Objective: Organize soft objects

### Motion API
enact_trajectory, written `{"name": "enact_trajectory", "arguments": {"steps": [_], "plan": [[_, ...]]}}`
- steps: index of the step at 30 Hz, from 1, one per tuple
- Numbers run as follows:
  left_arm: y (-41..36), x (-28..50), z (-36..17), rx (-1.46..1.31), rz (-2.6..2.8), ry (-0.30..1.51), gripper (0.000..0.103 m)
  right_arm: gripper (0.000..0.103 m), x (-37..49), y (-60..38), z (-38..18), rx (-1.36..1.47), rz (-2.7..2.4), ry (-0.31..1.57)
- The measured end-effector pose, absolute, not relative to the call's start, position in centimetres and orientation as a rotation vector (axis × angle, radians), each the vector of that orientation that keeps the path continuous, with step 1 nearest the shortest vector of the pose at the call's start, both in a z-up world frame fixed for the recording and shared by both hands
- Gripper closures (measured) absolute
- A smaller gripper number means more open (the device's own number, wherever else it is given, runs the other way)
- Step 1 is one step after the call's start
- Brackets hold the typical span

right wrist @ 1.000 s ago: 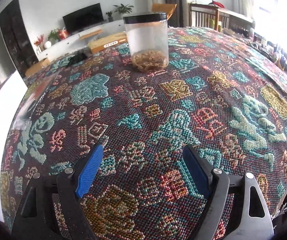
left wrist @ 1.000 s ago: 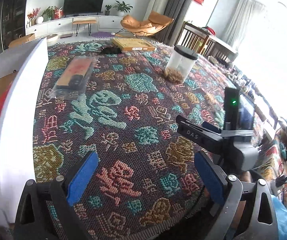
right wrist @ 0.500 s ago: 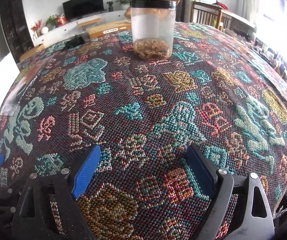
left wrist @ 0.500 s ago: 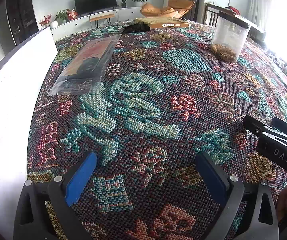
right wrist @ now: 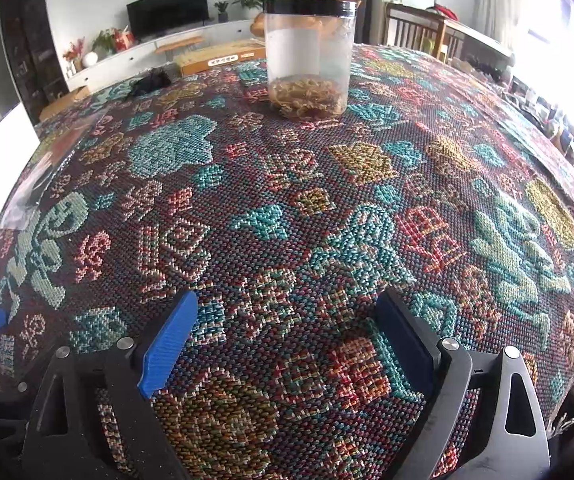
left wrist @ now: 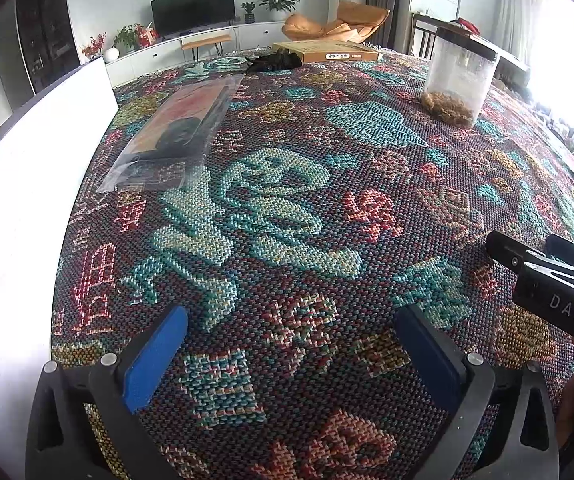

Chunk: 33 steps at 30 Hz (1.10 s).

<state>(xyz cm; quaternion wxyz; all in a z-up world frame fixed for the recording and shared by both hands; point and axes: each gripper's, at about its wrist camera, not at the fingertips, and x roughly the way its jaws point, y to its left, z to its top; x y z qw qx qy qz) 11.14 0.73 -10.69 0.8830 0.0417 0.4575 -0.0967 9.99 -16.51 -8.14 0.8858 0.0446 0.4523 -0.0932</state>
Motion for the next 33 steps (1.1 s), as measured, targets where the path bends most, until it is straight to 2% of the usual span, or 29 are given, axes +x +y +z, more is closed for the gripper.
{"name": "enact_trajectory", "arguments": {"steps": [30, 33], "plan": [[0.75, 11.14, -10.75, 0.086, -0.201, 0.953, 0.0, 0.01, 9.86, -16.58, -8.12, 0.092, -0.192, 0.94], [0.59, 11.75, -10.51, 0.098, -0.205, 1.0, 0.0, 0.01, 9.84, -16.56, -8.12, 0.092, -0.192, 0.94]]}}
